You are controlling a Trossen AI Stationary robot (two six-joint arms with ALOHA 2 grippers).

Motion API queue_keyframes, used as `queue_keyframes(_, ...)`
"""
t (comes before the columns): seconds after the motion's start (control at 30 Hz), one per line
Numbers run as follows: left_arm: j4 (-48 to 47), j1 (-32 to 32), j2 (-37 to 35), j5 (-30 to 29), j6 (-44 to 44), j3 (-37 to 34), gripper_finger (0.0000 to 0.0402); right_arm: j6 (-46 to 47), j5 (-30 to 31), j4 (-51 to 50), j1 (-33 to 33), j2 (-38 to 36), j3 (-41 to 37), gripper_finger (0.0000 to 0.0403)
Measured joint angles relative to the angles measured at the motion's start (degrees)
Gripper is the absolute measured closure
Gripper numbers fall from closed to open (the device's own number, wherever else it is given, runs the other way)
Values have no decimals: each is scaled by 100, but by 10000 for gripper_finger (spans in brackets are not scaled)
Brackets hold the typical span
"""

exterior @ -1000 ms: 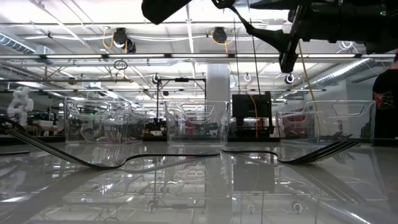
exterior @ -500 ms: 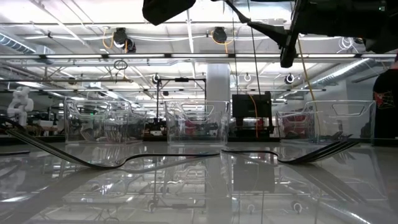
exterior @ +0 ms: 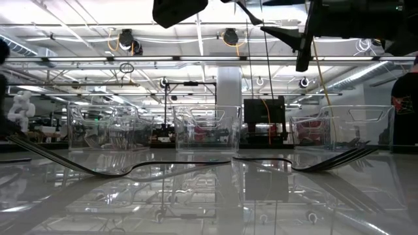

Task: Sort silverware by color (type)
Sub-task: Put the black fork into the middle transparent bin

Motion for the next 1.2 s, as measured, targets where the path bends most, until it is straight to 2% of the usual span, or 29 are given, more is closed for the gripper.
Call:
queue_keyframes(0.23,0,-6,0,187,-7,0,395,0,-22,15,-63,0,0,223)
queue_keyframes(0.77,2,-7,-2,248,-11,0,395,38,4,3,-74,2,-2,313)
queue_keyframes(0.93,2,-4,-2,269,-11,0,395,18,110,-4,-74,4,-2,315)
queue_keyframes(1.2,0,4,-2,293,-7,0,395,-9,275,-7,-128,4,-2,285)
